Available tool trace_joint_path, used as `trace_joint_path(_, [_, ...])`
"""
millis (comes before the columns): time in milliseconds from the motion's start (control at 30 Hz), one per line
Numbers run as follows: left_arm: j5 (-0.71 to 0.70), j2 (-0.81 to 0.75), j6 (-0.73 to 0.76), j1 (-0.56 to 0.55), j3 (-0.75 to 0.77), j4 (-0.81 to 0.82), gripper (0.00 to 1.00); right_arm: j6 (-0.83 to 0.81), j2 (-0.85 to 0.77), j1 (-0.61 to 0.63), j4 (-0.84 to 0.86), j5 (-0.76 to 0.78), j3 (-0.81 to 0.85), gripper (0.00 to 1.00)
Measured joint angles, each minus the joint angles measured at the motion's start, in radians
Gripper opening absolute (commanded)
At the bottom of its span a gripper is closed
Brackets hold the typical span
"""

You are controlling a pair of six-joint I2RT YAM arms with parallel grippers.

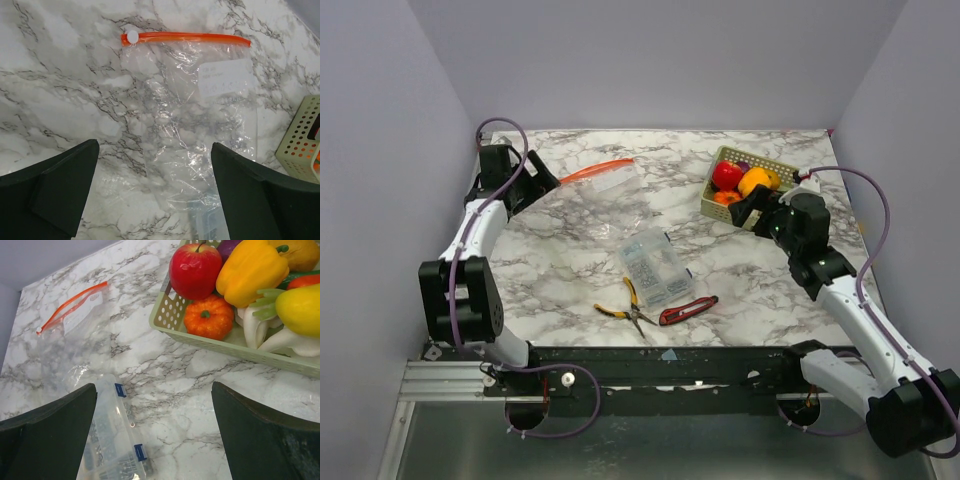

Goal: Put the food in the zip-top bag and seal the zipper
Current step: Pick up the zipper food storage bag at the center of the board.

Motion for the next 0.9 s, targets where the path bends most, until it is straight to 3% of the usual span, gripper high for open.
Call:
trace_joint_path(233, [0.077, 0.238, -0.135, 0.015, 0.109, 0.005, 0.86, 0.010, 0.010, 0.000, 0.012, -0.002, 0.001, 1.00])
trace_joint_path(567, [0.008, 0.438, -0.196, 0.016, 0.291, -0.010, 0.81, 0.011, 0.029, 0.000, 0.013, -0.001, 0.004, 1.00])
trace_joint_path(900, [-0.006, 0.429, -0.343, -0.023, 0.101, 0.079, 0.73, 0.032, 0.072, 0.000, 0.023, -0.009, 0.008, 1.00])
